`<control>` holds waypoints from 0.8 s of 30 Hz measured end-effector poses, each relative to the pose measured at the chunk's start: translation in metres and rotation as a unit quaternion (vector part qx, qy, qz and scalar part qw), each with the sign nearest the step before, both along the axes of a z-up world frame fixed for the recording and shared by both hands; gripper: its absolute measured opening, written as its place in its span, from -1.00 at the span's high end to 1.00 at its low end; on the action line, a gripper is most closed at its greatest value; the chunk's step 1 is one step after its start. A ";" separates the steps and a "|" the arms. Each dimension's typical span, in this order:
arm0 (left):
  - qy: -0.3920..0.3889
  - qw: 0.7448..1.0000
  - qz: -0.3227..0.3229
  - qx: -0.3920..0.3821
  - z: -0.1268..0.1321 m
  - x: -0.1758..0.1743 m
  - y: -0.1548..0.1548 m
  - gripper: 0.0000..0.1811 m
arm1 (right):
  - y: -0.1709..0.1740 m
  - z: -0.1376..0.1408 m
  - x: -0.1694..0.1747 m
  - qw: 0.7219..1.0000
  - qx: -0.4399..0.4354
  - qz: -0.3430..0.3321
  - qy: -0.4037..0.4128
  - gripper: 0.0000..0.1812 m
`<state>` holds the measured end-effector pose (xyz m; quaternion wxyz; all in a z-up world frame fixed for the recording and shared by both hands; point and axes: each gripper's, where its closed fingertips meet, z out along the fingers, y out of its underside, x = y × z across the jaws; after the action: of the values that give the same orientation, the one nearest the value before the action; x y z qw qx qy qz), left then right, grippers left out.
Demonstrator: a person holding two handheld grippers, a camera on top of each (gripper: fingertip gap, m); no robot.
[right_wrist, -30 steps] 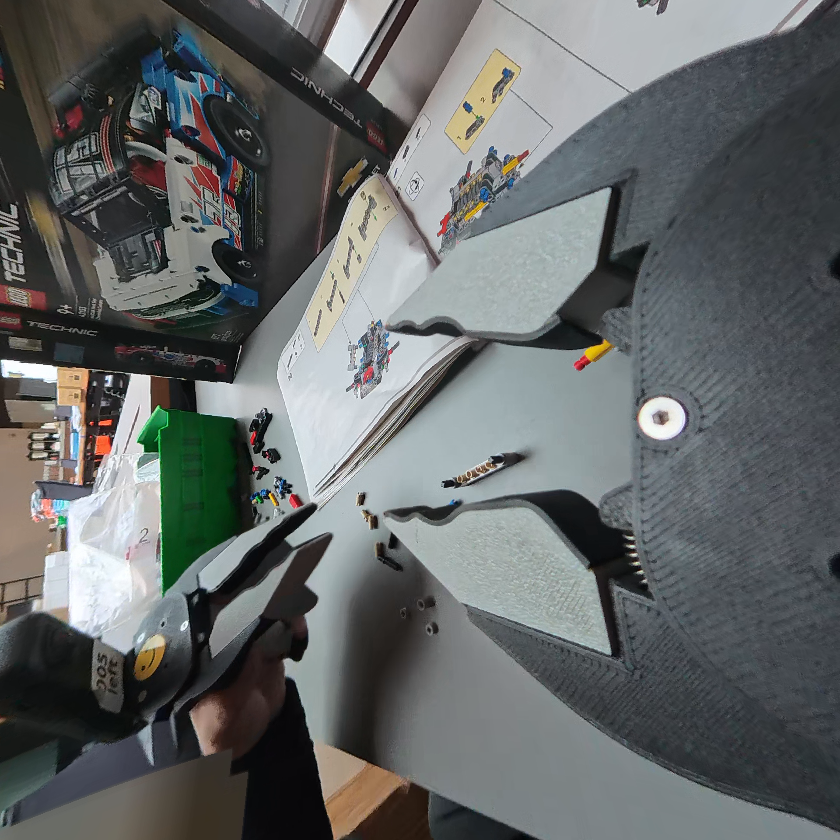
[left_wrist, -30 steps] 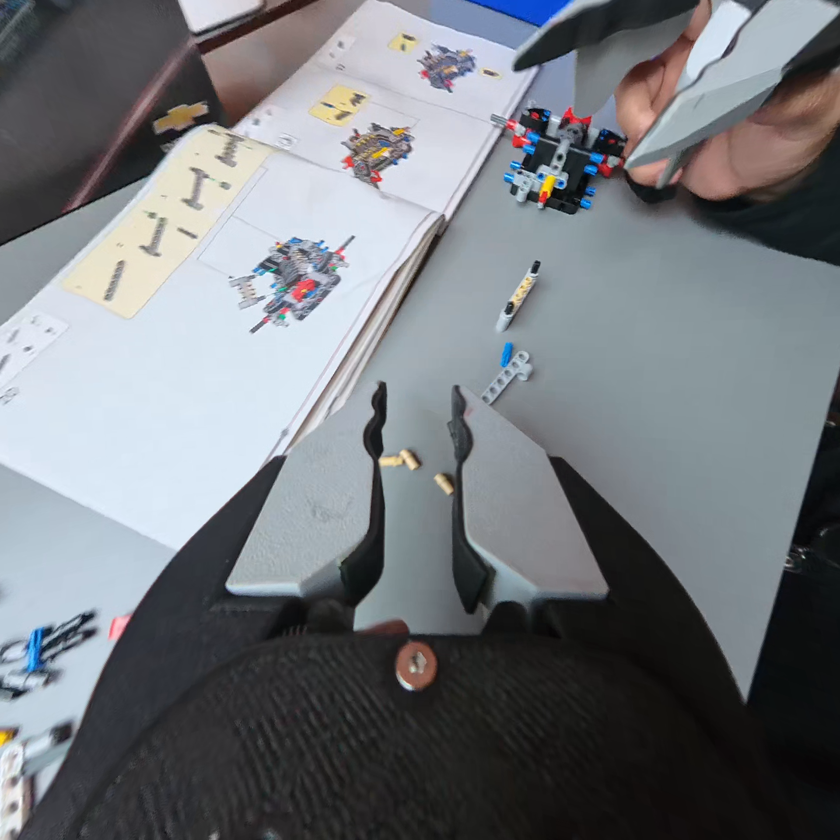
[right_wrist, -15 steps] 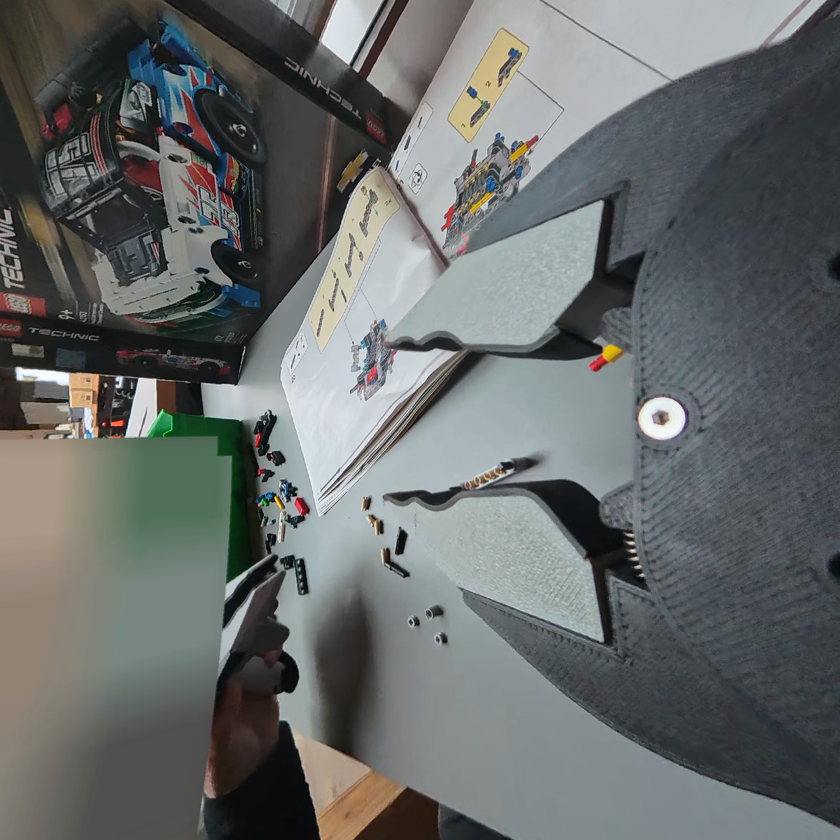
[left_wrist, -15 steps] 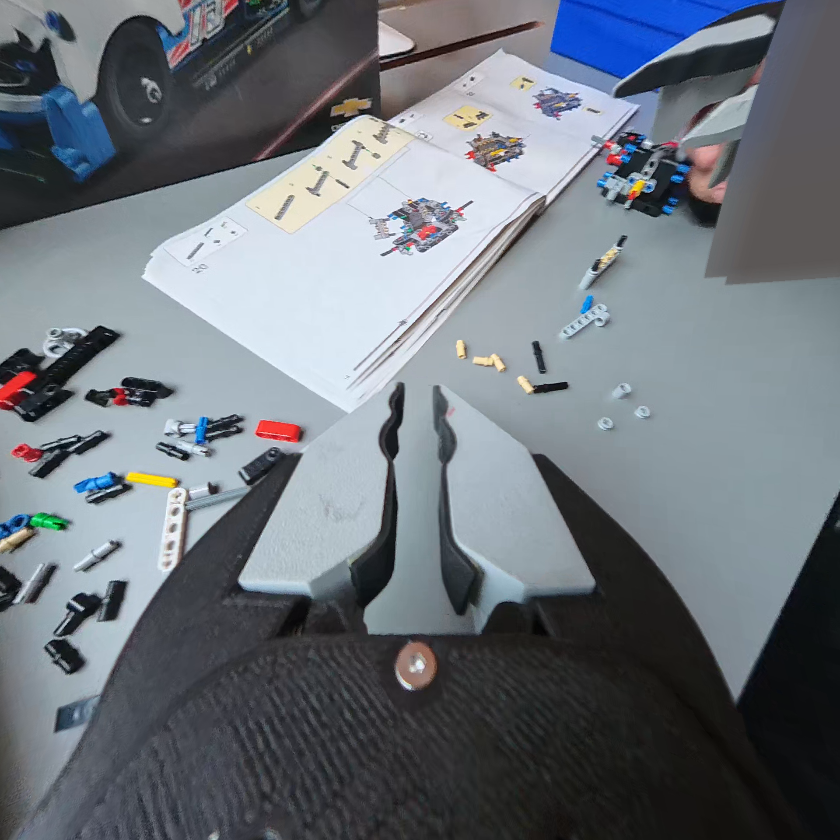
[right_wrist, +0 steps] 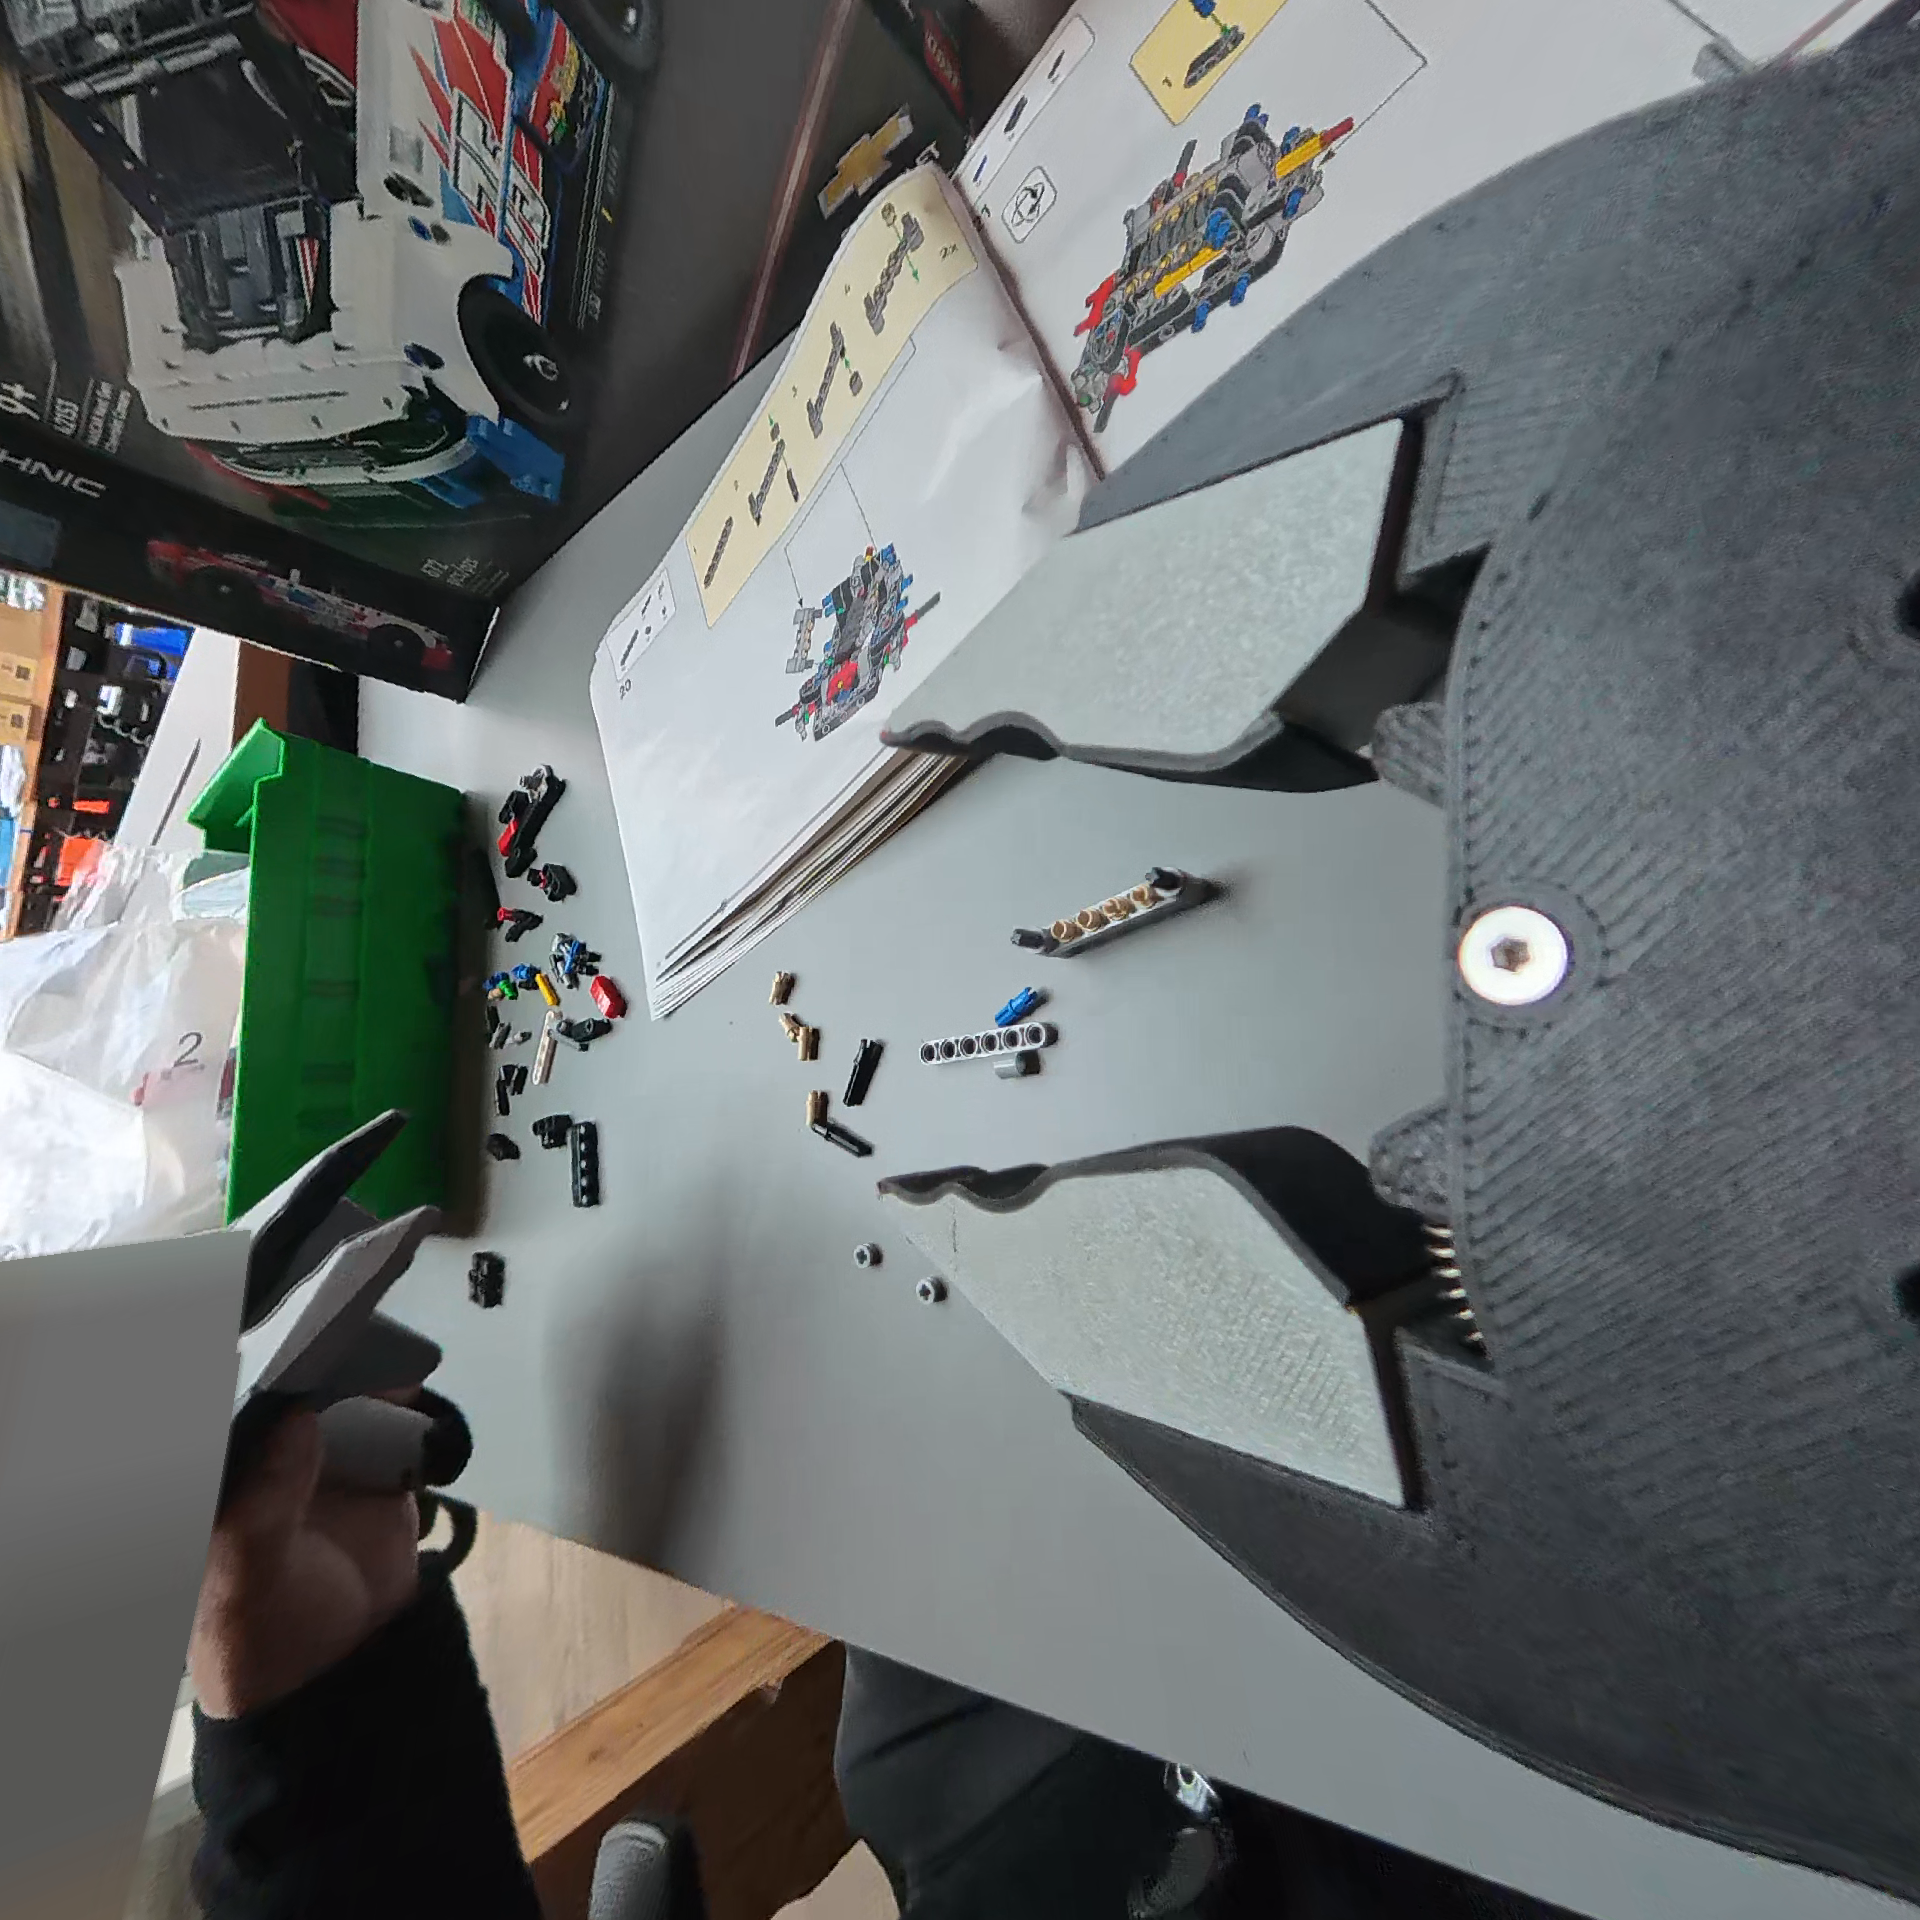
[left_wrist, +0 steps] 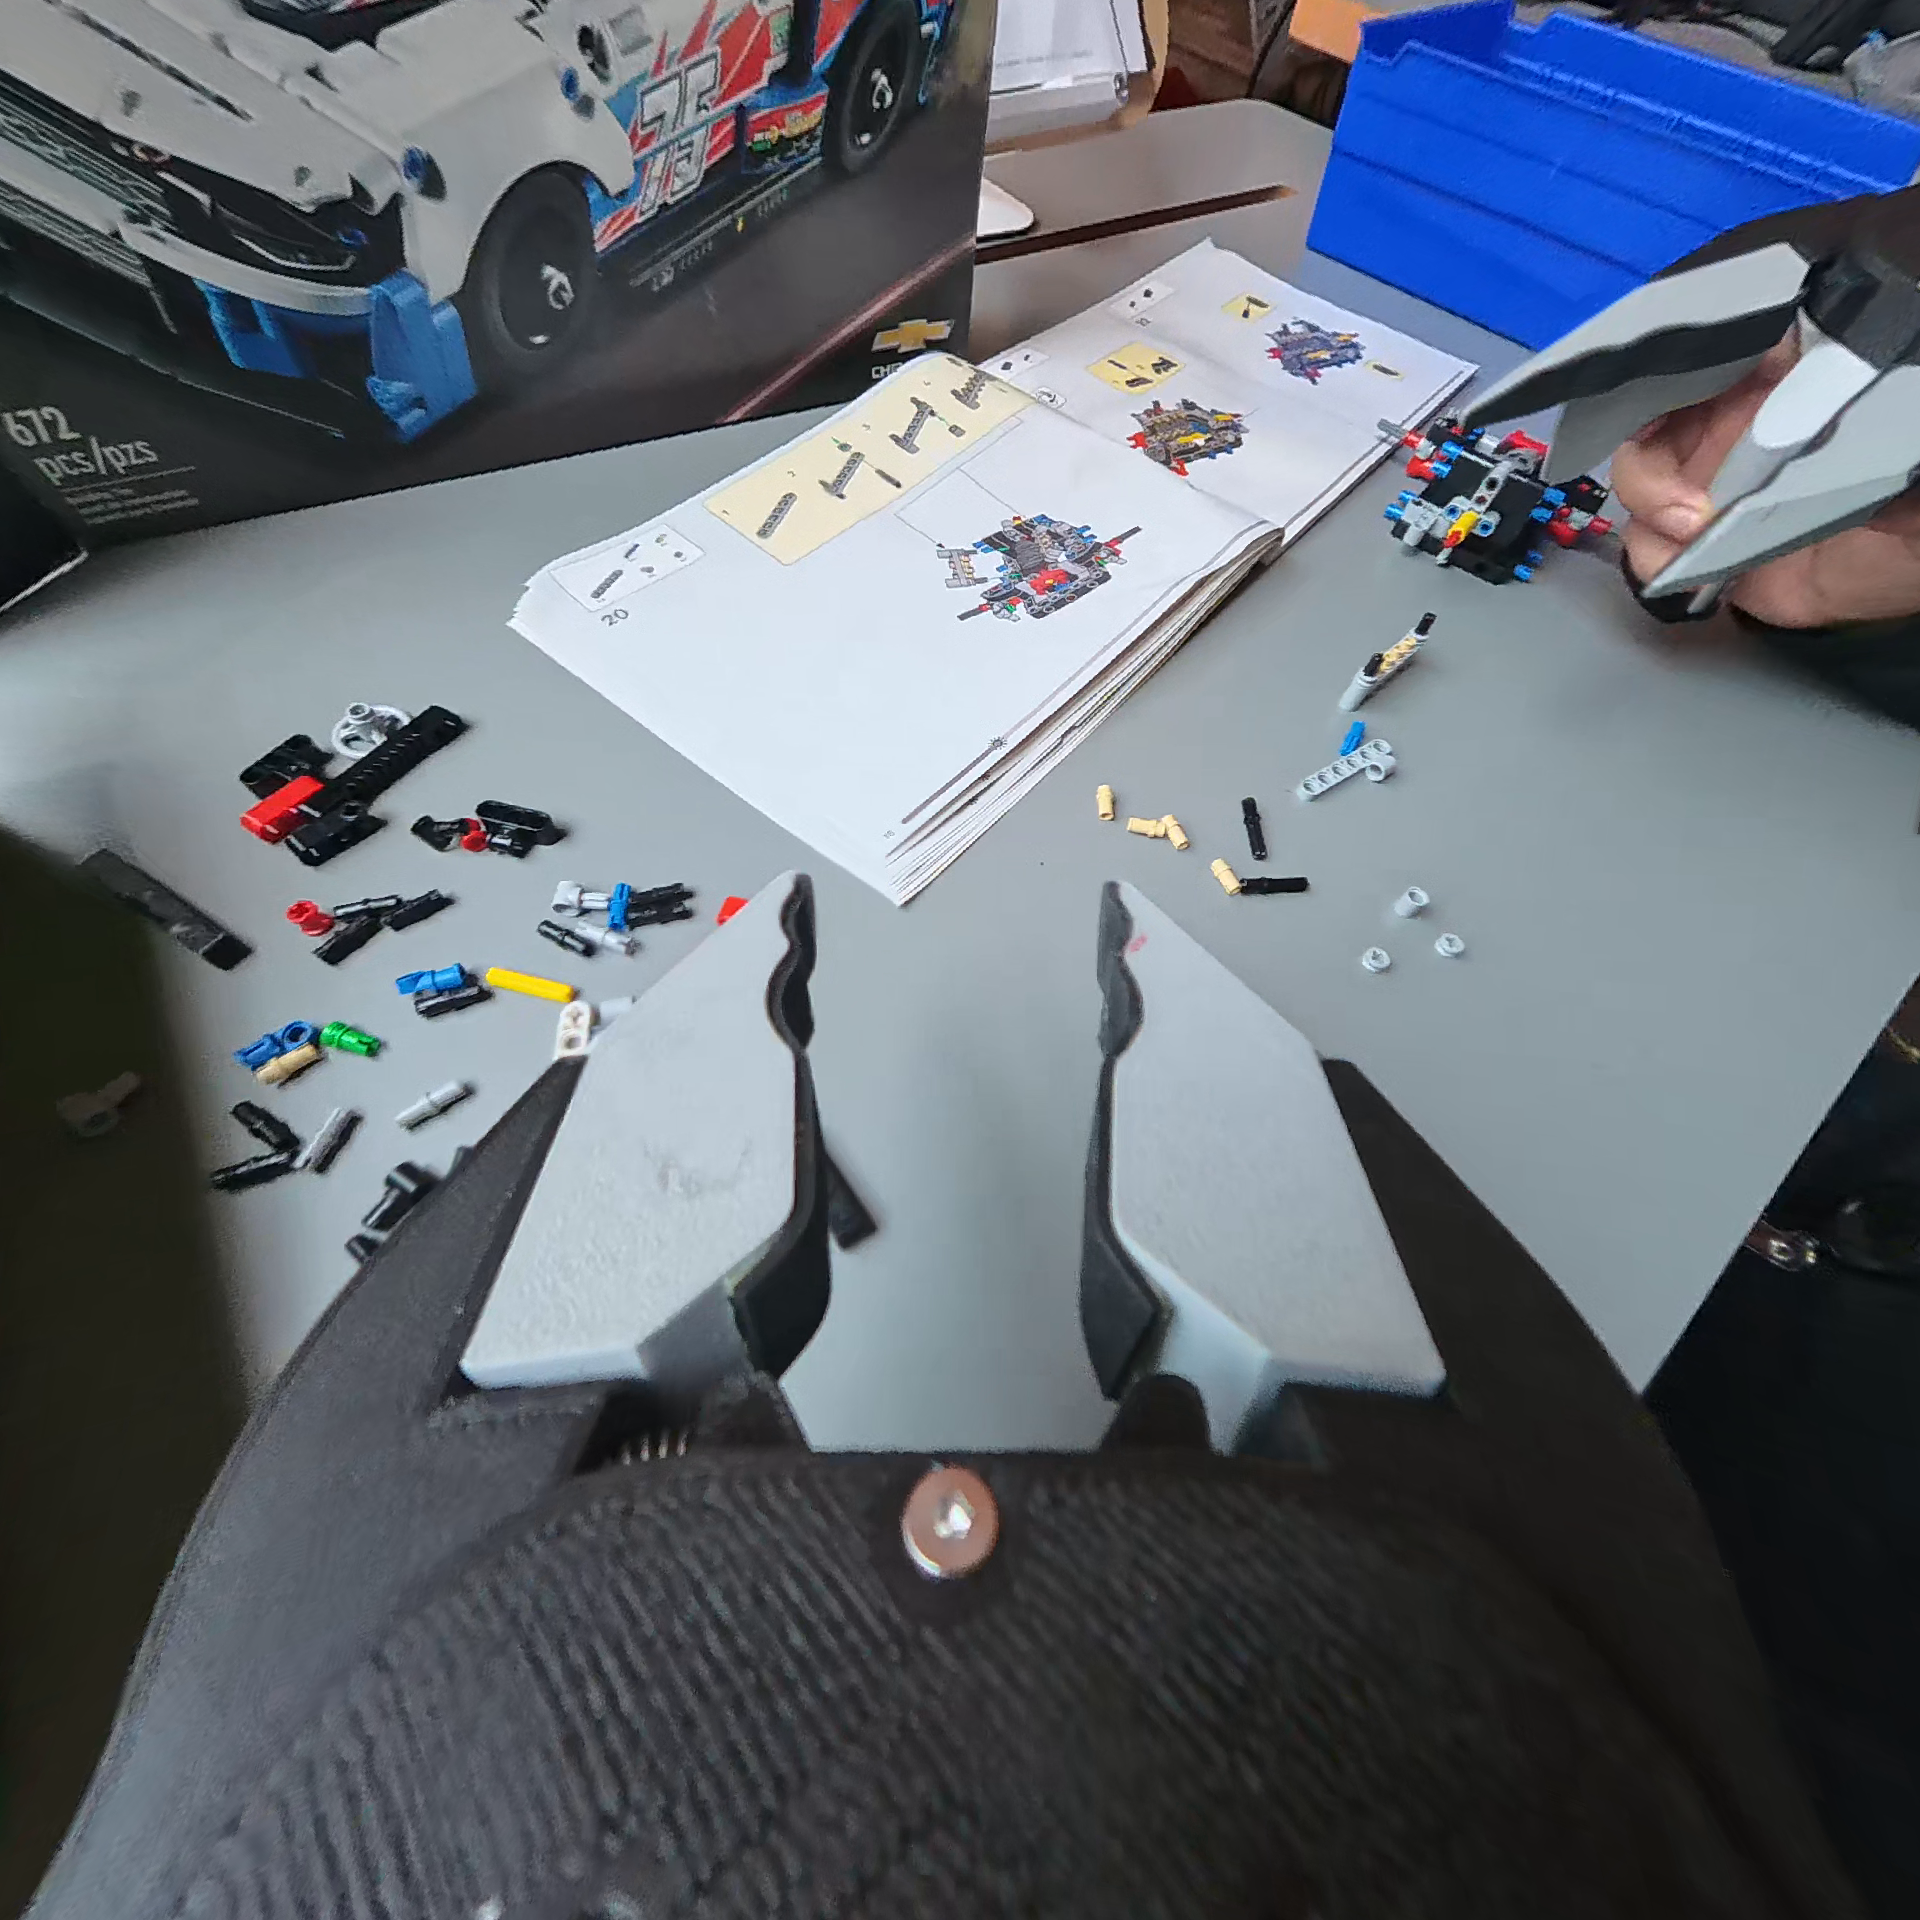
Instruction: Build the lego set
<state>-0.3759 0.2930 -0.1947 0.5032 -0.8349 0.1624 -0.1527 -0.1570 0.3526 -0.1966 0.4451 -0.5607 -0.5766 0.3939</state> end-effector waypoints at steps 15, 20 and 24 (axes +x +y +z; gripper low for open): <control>0.000 0.999 0.029 -0.028 -0.026 0.001 -0.023 0.41 | -0.021 -0.014 -0.012 0.996 -0.070 0.048 0.006 0.16; 0.029 0.998 0.047 -0.024 -0.029 -0.001 -0.014 0.41 | -0.012 -0.015 -0.013 0.998 -0.058 0.021 0.013 0.31; 0.032 0.997 0.060 -0.027 -0.036 -0.001 -0.004 0.38 | -0.021 -0.018 -0.014 0.998 -0.055 0.039 0.002 0.27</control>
<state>-0.3765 0.2893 -0.2305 0.4832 -0.8609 0.1238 -0.1002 -0.1714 0.3316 -0.2141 0.3991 -0.5606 -0.5748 0.4428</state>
